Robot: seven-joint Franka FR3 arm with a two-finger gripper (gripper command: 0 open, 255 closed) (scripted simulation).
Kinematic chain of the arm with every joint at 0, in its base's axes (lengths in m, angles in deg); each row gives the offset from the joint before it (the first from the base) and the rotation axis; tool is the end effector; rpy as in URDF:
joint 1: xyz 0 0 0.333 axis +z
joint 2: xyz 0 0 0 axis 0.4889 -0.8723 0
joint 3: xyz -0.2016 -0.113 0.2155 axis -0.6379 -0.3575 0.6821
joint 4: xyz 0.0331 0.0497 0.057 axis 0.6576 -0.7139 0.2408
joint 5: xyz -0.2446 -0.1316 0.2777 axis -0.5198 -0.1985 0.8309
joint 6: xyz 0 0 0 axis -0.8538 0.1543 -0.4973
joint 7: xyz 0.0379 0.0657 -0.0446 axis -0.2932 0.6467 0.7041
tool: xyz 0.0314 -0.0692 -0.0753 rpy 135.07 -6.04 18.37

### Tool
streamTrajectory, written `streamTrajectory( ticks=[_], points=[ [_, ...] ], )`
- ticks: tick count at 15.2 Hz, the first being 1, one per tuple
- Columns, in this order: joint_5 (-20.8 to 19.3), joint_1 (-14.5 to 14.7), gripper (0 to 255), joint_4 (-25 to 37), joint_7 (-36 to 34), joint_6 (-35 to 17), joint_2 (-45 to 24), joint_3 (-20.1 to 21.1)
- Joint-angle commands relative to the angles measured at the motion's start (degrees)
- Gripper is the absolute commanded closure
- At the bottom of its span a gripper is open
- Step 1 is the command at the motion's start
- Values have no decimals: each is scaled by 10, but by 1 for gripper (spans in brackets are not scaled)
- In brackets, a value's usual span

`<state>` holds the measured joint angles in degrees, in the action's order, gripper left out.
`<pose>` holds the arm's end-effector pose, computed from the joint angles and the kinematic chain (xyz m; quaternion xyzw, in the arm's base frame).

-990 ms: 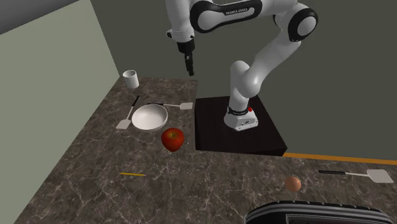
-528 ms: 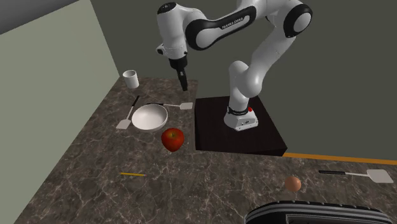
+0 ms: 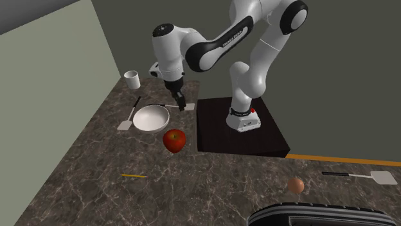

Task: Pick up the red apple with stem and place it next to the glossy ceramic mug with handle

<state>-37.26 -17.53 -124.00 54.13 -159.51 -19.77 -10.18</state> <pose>0.3708 0.1450 0.4758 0.9843 0.1697 -0.0310 0.0383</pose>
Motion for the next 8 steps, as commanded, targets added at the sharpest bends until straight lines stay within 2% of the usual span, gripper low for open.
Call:
streamTrajectory(
  ticks=[1,8],
  points=[
    [1,13,0,11,3,-25,-28,16],
    [-8,53,0,43,8,-102,-115,68]
  ],
)
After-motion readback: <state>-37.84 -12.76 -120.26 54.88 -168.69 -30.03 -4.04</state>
